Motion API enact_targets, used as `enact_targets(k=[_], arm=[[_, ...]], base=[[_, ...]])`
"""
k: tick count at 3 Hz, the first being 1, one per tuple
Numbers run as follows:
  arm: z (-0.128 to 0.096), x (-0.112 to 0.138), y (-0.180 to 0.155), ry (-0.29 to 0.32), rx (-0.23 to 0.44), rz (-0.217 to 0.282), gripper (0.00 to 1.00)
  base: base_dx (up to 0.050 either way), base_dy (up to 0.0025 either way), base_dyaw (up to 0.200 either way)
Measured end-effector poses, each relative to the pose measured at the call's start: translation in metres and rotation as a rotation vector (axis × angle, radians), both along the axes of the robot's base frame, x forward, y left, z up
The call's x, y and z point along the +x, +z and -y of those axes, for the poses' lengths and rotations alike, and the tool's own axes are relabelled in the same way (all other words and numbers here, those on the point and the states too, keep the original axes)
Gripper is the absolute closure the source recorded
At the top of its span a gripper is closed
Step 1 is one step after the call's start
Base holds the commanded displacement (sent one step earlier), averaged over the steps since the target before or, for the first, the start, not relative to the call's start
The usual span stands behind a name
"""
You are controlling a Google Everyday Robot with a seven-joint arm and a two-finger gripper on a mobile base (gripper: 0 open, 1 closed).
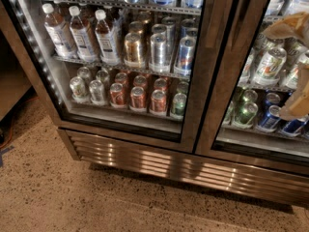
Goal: Open left fridge door
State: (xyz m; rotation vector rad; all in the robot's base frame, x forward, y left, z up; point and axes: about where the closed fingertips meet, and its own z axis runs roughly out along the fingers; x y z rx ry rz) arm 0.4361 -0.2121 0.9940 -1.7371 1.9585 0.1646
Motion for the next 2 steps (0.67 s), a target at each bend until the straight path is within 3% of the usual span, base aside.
enact_targets(k=[1,2], arm=[[-0.0127,0.0003,0.0035,0.02,0.044,0.001,0.0],[-0.0148,0.0009,0.0025,0.028,0.046,0.0,0.0]], base=[[0.0,0.0,0.0],[0.0,0.0,0.0]])
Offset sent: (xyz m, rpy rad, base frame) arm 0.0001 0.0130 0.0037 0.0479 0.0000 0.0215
